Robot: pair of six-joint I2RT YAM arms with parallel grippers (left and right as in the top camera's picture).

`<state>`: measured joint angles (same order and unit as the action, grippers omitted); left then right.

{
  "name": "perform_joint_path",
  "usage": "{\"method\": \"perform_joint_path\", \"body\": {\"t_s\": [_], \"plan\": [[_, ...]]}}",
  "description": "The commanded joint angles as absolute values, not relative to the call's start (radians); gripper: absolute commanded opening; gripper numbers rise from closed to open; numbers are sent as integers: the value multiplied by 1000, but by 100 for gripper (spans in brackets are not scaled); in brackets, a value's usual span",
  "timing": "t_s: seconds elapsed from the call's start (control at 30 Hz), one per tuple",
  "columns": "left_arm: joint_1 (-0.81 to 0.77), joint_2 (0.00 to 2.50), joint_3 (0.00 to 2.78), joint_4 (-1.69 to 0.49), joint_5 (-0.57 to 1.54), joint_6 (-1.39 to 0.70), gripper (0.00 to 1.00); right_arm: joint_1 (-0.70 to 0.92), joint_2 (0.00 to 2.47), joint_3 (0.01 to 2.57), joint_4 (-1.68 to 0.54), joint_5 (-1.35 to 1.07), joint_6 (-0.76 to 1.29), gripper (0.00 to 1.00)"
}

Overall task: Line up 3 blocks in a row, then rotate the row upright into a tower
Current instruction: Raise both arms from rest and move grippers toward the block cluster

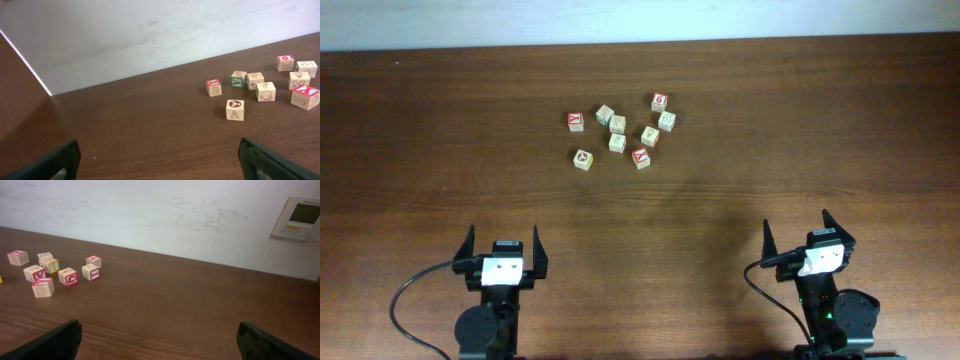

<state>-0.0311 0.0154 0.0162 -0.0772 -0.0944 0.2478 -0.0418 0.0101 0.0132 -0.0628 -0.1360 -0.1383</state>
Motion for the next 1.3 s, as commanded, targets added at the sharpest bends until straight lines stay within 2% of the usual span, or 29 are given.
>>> {"method": "perform_joint_path", "body": {"t_s": [0.0, 0.5, 0.8, 0.97, 1.03, 1.13, 1.27], "plan": [[-30, 5, 9, -72, -99, 267, 99, -46, 4, 6, -64, -120, -142, 98], [-30, 5, 9, -62, -93, 255, 99, -46, 4, 6, -64, -127, -141, 99], [-30, 63, 75, -65, 12, 228, 99, -46, 11, 71, -64, -187, -106, 99], [-30, 411, 382, -79, 141, 228, 99, -46, 222, 324, -80, -322, -96, 98], [-30, 583, 557, -161, 187, 228, 99, -46, 345, 459, -128, -363, -96, 98], [-30, 897, 959, -436, 308, 227, 99, -46, 658, 801, -389, -393, -96, 98], [-30, 1212, 1311, -769, 419, 225, 99, -46, 954, 1122, -701, -418, -96, 98]]}}
